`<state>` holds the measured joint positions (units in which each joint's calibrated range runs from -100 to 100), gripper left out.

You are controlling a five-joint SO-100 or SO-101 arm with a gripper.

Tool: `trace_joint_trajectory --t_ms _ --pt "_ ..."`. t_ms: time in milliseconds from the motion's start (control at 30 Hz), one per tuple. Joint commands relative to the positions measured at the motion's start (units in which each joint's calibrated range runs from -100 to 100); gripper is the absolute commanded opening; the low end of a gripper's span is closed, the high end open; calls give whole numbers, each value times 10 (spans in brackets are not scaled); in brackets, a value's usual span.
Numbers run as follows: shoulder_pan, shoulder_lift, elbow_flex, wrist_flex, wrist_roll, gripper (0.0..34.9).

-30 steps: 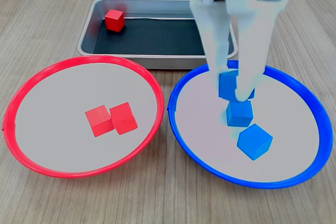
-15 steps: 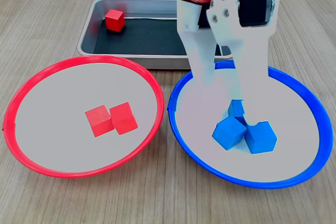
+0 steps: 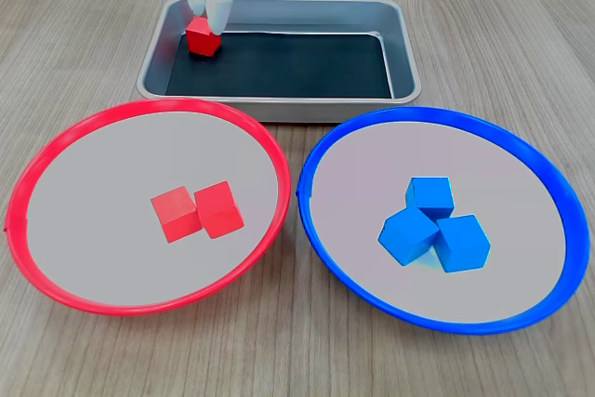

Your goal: Resolve any anomalies and move all blocks to matching dishes

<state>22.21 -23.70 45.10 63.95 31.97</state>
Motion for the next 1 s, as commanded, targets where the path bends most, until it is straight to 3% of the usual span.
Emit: trace_joint_trajectory --t_ms 0,100,367,533,833,967 --pt "65 -65 113 -32 29 181" --pt "77 -70 137 -28 26 217" --pt "91 -63 157 -13 31 214" --pt "91 -56 177 -63 6 231" --pt "63 -18 173 -130 -105 195" --pt "42 -5 163 -131 -131 197"
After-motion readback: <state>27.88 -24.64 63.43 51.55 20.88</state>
